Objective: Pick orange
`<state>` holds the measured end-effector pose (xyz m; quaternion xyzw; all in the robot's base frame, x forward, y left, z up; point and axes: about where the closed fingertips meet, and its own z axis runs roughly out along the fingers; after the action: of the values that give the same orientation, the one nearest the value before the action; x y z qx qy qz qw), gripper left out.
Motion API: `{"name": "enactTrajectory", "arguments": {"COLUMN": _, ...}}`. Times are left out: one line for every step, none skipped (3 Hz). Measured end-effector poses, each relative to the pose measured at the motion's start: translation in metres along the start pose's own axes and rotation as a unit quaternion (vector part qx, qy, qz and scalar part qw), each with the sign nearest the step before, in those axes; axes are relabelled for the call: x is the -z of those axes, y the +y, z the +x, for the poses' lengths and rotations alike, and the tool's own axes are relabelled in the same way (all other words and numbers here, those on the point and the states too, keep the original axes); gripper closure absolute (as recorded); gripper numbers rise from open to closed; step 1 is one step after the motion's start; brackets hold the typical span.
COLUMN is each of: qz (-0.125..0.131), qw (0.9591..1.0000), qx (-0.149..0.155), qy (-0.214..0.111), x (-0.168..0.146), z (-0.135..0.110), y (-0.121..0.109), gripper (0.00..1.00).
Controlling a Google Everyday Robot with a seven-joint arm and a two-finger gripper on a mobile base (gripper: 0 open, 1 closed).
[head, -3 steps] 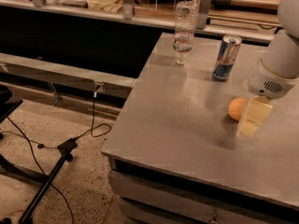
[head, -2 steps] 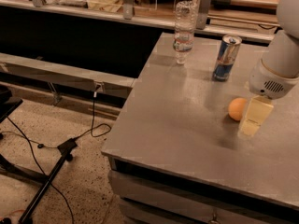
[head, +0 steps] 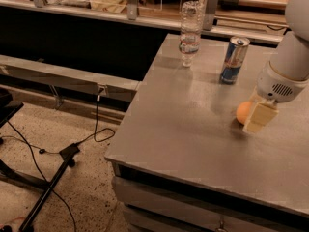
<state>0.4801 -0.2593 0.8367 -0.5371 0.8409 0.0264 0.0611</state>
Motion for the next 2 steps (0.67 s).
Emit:
{"name": "enactTrajectory", "arguments": {"qz": 0.002, "qw": 1.0000, "qx": 0.000, "qy": -0.001, "x": 0.0001, "z": -0.0005, "y": -0.0001, "gripper": 0.63}}
{"name": "enactTrajectory", "arguments": {"qz": 0.003, "qw": 1.0000, "qx": 0.001, "qy": -0.001, "x": 0.0002, "z": -0.0009, "y": -0.0002, "gripper": 0.87}}
